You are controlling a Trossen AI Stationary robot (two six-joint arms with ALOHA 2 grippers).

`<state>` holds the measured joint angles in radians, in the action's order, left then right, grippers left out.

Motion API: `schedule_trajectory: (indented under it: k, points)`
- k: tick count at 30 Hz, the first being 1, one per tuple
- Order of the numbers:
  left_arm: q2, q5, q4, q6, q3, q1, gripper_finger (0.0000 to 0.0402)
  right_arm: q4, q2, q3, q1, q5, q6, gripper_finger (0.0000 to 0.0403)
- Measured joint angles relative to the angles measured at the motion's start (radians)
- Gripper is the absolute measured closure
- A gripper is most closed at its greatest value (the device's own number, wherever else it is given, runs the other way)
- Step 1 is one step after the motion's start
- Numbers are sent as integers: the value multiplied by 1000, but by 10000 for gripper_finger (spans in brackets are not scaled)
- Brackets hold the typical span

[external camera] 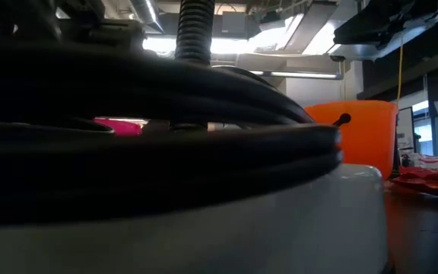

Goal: Sort candy
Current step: Put the red candy into the orange bucket

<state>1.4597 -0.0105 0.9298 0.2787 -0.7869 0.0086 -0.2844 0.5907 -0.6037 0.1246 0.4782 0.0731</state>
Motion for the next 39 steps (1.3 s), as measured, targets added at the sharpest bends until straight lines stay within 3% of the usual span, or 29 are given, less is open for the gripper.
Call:
schedule_trajectory:
  k: [11,32,39]
  points:
    - [0,29,5,-23,-108,0,401,27,0,0,-1,5,0,249]
    - [0,217,132,-150,-577,-3,401,21,0,0,-1,0,0,249]
    - [0,265,129,-199,-665,-3,402,21,1,0,-1,0,0,249]
